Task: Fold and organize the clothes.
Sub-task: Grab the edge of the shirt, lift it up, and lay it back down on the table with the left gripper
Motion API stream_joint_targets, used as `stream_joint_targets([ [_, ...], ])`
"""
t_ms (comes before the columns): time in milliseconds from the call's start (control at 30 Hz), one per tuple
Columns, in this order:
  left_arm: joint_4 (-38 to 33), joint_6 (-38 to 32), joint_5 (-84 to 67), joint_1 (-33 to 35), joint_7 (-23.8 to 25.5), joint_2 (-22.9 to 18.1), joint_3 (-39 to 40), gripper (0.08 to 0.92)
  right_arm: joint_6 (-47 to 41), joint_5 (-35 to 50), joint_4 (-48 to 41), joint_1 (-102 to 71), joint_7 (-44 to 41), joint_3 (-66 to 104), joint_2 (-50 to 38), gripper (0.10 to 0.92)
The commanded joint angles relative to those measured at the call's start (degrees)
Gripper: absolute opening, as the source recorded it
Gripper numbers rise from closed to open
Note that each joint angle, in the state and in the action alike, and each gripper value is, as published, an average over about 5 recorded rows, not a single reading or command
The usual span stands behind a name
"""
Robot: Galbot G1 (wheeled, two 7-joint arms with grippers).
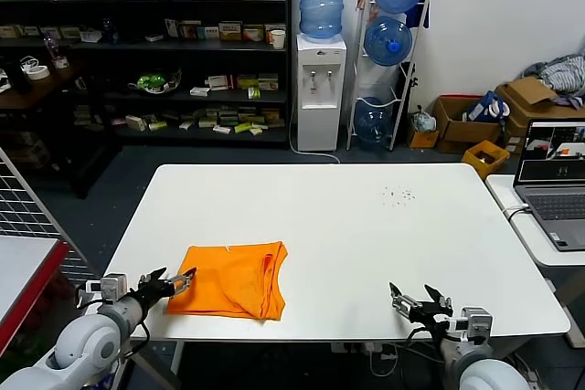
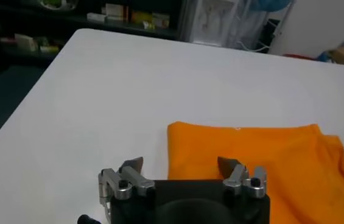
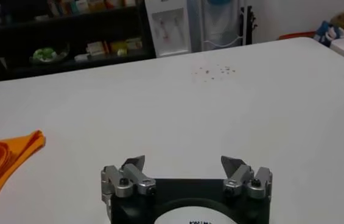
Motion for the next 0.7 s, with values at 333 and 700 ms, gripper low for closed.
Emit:
stream_joint_targets([
  [333, 3.74, -1.77, 4.47, 0.45, 6.83, 0.09, 0.34, 0.75, -0.1, 0.07, -0.21, 0.16, 0.2, -0.09, 0.08, 0.823],
  [700, 3.17, -3.31, 4.98, 0.2, 6.03, -1.24, 0.68, 0.438, -0.06, 0.08, -0.06, -0.2, 0.2, -0.01, 0.17, 0.823],
])
